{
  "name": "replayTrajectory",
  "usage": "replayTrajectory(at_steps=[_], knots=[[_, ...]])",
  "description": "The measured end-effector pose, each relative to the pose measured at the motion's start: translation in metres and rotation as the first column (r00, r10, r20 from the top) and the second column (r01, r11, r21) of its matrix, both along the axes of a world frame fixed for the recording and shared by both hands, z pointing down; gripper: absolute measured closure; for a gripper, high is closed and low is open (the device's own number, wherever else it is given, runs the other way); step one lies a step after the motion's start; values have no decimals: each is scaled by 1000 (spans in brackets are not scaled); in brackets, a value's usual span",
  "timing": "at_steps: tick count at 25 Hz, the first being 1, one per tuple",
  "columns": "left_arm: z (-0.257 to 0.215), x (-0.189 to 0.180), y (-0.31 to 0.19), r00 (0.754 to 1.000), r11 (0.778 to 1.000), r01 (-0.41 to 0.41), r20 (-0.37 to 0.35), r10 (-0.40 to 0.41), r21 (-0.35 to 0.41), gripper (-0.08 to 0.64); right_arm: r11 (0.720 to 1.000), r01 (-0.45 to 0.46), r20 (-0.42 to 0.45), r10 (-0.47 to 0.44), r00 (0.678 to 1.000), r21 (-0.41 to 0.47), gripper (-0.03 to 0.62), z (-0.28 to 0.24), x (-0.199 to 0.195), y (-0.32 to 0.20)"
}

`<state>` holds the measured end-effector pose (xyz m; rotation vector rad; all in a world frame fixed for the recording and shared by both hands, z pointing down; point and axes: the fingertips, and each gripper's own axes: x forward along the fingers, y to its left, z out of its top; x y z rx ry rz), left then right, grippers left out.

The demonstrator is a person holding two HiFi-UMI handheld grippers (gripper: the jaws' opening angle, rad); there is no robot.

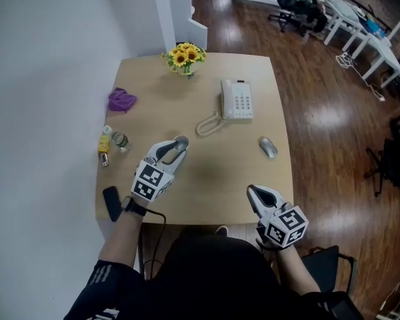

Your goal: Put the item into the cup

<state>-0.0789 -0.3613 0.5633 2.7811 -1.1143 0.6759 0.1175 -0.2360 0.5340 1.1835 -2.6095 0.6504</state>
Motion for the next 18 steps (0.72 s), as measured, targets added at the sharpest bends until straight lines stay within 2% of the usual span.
replayTrajectory(at_steps=[5, 9, 13, 18], knots=[[-16, 9, 64, 994, 998, 54, -94, -56, -25, 431, 998, 43, -1, -43, 999, 35, 584, -7, 10, 1], [-15, 28, 108, 983, 994, 84, -158, -95, -73, 428, 998, 64, 15, -64, 998, 28, 584, -2, 22, 6], [-6, 44, 139, 982, 991, 89, -156, -104, -102, 428, 994, 105, 20, -105, 994, 23, 584, 1, 21, 11], [-9, 45, 164, 980, 987, 119, -147, -134, -109, 426, 989, 146, 28, -147, 989, 29, 584, 1, 18, 20]])
